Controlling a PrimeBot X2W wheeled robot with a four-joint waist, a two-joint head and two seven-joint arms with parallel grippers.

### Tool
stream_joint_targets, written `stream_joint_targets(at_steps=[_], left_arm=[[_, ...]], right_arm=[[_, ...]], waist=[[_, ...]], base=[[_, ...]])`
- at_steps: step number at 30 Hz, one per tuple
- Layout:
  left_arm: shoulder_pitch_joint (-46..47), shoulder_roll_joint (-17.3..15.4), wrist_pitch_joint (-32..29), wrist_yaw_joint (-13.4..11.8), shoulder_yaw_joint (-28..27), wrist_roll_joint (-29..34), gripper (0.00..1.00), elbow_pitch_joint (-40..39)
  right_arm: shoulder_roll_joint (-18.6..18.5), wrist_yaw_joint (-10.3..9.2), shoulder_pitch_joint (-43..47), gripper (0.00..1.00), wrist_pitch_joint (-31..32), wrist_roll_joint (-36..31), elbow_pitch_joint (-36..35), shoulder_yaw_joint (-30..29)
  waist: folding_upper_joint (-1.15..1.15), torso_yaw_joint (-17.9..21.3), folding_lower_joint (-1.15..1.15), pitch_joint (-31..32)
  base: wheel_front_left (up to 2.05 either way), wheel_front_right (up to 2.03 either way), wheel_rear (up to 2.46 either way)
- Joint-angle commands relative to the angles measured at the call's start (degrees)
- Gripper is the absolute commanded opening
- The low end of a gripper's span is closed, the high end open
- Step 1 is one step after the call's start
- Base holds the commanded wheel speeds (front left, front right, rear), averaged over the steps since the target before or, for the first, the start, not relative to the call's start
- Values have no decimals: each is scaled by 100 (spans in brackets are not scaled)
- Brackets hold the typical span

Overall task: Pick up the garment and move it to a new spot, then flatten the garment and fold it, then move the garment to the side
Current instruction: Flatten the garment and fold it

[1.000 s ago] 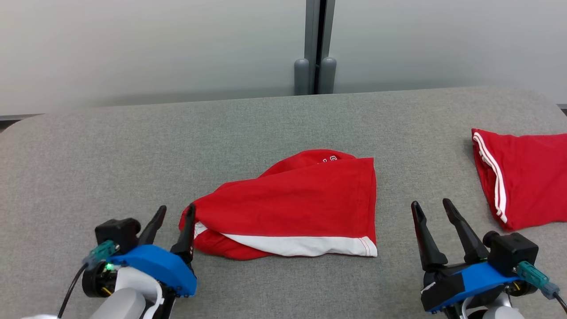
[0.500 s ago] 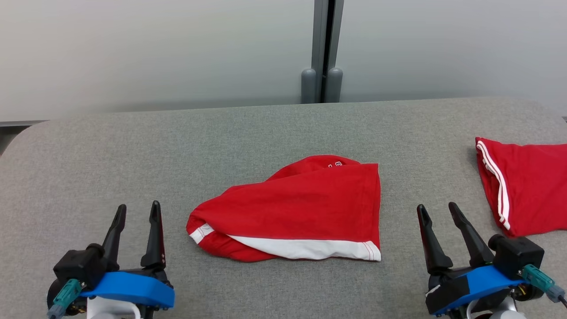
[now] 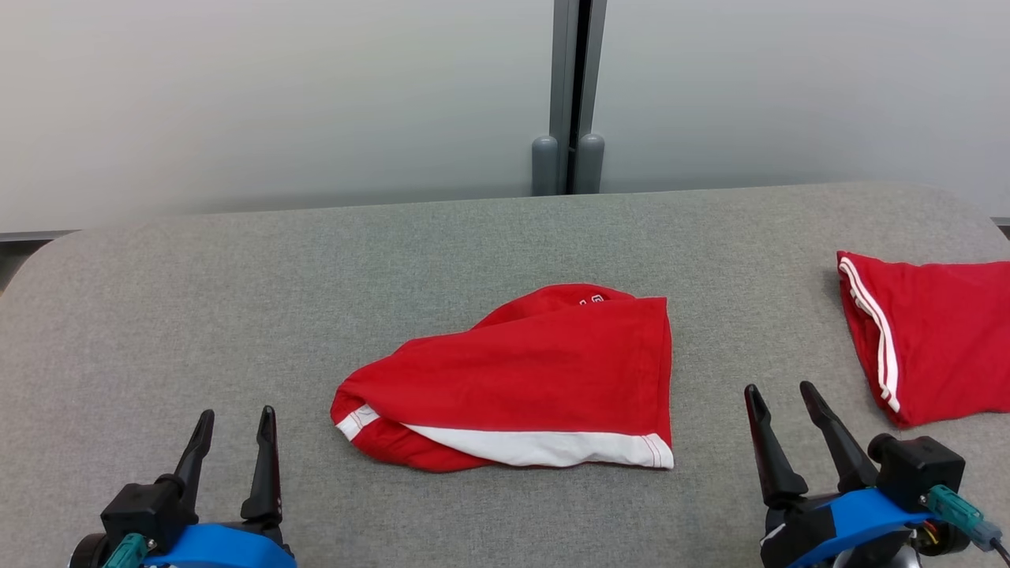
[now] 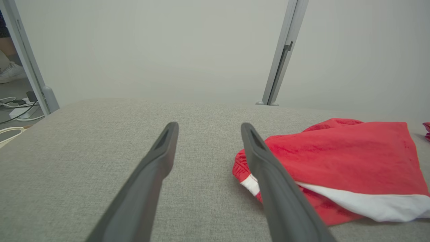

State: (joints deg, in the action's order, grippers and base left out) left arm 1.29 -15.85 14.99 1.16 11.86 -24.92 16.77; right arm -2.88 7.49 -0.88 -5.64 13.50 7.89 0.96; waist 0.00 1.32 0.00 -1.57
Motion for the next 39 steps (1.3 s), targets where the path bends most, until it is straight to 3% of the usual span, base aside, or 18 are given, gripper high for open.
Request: stream_joint_targets(at_steps=[1, 23, 29, 34, 39], left_arm=[[-41, -4, 23, 26, -27, 46, 100, 3], [133, 142, -100, -21, 95, 23, 100, 117], [389, 276, -647, 57, 203, -201, 100, 339], [759, 441, -1304, 187, 359, -430, 100, 916], [1150, 590, -1592, 236, 371, -622, 100, 1535]], right_arm=[[-2, 1, 82, 100, -33, -8, 7, -14], [-2, 1, -19, 100, -51, 20, 26, 34], [-2, 1, -151, 100, 22, 20, 48, 208], [-2, 1, -292, 100, 62, 36, 138, 437], [-2, 1, -423, 100, 47, 105, 281, 673]], waist=[[0, 0, 0, 2], [0, -27, 0, -100], [0, 8, 0, -173], [0, 82, 0, -278], [0, 206, 0, -373]], base=[[0, 0, 0], [0, 0, 0], [0, 0, 0], [0, 0, 0], [0, 0, 0]])
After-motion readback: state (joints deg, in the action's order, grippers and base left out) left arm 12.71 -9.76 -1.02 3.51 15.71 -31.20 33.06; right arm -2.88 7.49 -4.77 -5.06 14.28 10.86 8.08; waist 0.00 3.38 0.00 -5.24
